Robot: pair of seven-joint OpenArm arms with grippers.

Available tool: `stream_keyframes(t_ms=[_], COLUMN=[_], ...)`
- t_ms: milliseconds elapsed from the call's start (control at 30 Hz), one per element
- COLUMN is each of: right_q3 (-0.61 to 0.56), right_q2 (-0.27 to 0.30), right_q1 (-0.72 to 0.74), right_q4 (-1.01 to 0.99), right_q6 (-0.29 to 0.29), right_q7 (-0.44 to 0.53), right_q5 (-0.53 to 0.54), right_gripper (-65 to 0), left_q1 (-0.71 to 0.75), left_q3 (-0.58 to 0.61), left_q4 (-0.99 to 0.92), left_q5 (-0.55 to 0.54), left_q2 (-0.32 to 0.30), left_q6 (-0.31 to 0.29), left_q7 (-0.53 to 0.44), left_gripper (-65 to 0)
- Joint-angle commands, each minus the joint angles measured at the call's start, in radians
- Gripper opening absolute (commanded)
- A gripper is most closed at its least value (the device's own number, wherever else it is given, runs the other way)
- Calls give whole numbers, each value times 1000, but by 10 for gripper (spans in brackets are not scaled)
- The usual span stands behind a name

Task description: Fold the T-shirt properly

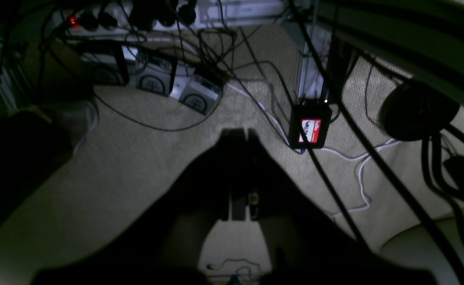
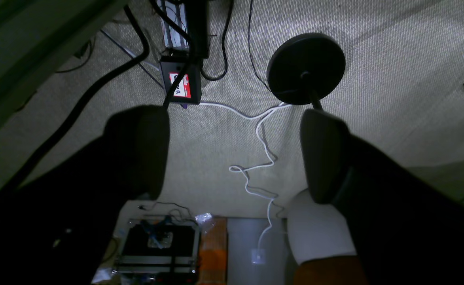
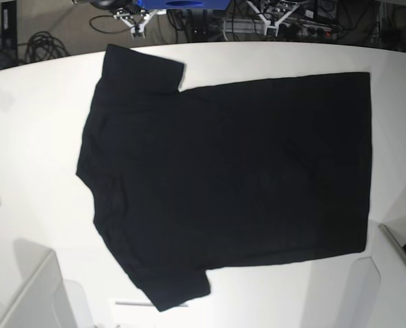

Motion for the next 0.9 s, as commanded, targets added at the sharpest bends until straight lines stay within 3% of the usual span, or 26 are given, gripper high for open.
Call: stream_keyframes(t_ms=[0, 167, 200, 267, 367, 433, 567, 667, 867], right_q3=[-2, -2, -2, -2, -1, -1, -1, -2, -4], right_q2=[5, 5, 5, 5, 1, 1, 4, 4, 7], right_q1=[-15, -54, -57, -68, -74, -75, -77, -77, -75], right_q4=[15, 68, 77, 81, 81, 81, 81, 81, 83], right_q6=[-6, -6, -6, -6, -6, -6, -6, -8, -9], right_q7=[-3, -3, -3, -3, -3, -3, -3, -3, -3], right_q5=[-1, -1, 1, 1, 2, 2, 2, 1, -1], right_gripper=[-263, -624, -650, -650, -650, -650, -650, -650, -650], left_q1=[13, 13, 13, 13, 23, 31, 79, 92, 98], left_q3=[-3, -3, -4, -4, -4, 7, 7, -1, 4], left_q4=[2, 3, 3, 3, 5, 23, 97, 106, 111], left_q5=[-1, -1, -1, -1, -1, -1, -1, -1, -1], left_q2=[-1, -1, 0, 2, 2, 2, 2, 2, -3], left_q6=[5, 5, 5, 5, 5, 3, 3, 3, 3], left_q7=[1, -5, -5, -5, -6, -8, -8, -8, -8], left_gripper=[-643, -635, -607, -520, -319, -237, -227, -301, -650])
